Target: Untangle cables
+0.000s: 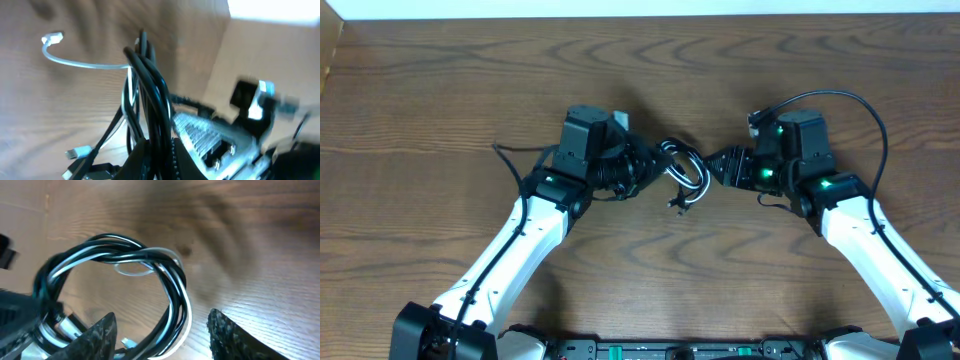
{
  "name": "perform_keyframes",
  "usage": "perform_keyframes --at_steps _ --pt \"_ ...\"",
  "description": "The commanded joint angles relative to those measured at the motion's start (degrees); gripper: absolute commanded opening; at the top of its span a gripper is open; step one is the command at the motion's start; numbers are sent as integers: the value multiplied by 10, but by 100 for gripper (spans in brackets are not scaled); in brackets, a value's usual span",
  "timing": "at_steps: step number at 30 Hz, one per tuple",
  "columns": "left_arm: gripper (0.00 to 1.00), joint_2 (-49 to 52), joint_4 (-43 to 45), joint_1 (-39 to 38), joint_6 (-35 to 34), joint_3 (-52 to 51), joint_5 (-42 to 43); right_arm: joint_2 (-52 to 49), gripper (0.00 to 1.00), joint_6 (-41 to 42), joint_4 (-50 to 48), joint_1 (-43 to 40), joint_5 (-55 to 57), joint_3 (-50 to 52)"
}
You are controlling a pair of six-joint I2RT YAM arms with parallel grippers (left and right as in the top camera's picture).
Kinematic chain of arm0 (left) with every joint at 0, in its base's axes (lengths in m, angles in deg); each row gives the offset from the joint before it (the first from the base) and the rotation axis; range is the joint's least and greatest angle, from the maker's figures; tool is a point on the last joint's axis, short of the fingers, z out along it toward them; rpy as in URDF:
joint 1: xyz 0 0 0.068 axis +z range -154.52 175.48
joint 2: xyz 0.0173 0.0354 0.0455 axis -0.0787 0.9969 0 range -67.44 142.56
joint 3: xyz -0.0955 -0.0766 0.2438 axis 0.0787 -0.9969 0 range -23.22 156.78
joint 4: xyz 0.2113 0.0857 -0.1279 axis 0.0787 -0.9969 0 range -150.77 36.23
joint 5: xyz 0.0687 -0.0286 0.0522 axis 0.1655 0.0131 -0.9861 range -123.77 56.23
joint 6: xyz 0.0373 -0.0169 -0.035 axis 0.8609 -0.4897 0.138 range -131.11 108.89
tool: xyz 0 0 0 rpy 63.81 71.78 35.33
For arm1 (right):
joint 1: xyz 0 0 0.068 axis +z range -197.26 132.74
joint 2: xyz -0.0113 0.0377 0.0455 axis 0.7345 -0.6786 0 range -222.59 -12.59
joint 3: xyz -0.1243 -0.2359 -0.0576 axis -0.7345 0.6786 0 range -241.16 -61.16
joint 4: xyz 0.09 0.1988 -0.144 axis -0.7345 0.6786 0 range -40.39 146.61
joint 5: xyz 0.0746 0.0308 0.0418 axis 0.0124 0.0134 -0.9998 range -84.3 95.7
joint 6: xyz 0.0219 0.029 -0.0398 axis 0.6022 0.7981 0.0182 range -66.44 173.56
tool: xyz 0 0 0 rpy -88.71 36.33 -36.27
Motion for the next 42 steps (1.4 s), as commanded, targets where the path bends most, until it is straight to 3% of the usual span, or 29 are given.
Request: perform_keyframes --at_steps 1,8,27,31,35,42 --pt "7 -5 3 3 -232 7 -56 -2 54 28 13 -2 -19 -1" --pt "7 -5 6 10 -372 7 -60 -6 55 57 33 4 13 -1" --pt "7 -5 21 10 -373 7 -58 -76 51 139 -60 72 6 -1" --pt "7 -5 21 10 -373 7 -58 -75 52 127 -48 43 2 -1" --pt "7 -5 21 10 -373 7 -58 -72 66 88 -57 -7 -70 -1" --pt "6 -5 21 10 -373 7 -58 -71 66 57 -21 -54 -134 -1"
